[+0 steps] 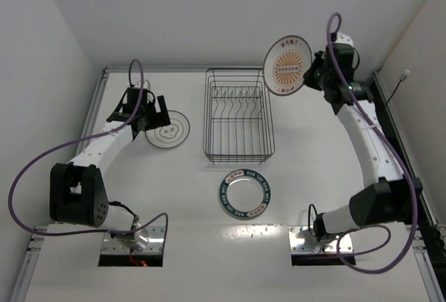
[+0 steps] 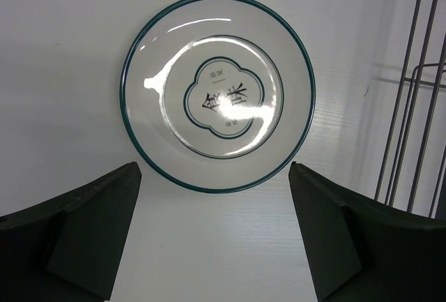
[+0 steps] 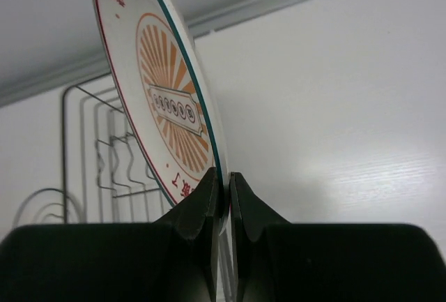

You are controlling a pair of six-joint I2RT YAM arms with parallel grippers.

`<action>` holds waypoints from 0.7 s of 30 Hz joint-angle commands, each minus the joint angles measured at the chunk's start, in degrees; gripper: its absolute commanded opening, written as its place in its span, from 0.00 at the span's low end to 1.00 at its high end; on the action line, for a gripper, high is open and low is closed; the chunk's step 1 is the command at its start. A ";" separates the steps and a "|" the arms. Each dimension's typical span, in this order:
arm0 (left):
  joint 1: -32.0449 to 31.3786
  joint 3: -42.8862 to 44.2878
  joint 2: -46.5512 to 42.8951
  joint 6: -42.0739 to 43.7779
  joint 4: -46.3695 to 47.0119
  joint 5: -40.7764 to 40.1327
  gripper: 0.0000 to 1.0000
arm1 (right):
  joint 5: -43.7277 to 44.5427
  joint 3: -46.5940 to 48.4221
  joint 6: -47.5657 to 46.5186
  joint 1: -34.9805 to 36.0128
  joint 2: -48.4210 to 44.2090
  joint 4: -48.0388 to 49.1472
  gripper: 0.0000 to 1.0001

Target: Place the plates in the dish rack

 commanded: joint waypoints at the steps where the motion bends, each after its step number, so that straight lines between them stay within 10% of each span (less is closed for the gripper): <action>1: 0.20 1.77 -0.39 0.39 0.24 -0.85 0.86 | 11.51 6.09 -3.43 4.02 5.79 -3.99 0.00; 21: 0.20 2.38 0.14 0.92 -0.38 -1.37 0.86 | 31.91 31.93 -6.23 16.69 31.63 -21.13 0.00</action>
